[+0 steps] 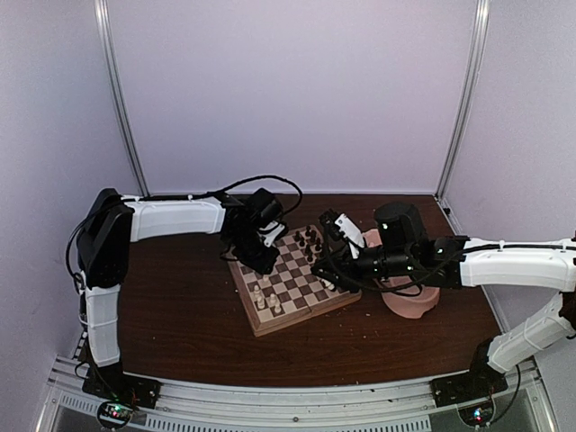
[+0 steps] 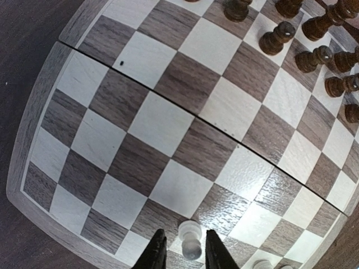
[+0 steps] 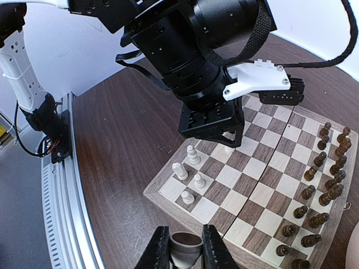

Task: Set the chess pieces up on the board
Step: Place the pawn at f2.

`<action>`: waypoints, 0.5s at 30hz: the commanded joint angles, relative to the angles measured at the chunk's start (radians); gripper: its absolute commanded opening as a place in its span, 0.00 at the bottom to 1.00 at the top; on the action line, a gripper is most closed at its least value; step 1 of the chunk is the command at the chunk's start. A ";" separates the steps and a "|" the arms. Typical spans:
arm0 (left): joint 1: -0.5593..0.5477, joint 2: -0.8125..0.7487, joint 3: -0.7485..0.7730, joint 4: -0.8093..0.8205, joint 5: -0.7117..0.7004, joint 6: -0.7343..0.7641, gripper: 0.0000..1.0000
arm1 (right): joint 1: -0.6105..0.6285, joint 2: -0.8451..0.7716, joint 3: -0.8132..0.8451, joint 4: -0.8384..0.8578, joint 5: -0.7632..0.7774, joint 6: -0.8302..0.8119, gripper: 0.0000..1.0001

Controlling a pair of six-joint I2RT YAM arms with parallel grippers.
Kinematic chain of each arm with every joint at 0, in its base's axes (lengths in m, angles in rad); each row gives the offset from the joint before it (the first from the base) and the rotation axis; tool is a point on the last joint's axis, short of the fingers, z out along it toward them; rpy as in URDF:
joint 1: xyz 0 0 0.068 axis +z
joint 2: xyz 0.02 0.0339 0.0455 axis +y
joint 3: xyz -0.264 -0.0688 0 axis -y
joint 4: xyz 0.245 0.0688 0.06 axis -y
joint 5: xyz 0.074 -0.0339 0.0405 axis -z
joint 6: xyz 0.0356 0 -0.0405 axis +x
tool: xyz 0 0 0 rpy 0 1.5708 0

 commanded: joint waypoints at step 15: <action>0.007 0.037 0.053 -0.065 0.018 0.003 0.05 | -0.004 -0.022 0.008 0.000 0.008 0.003 0.17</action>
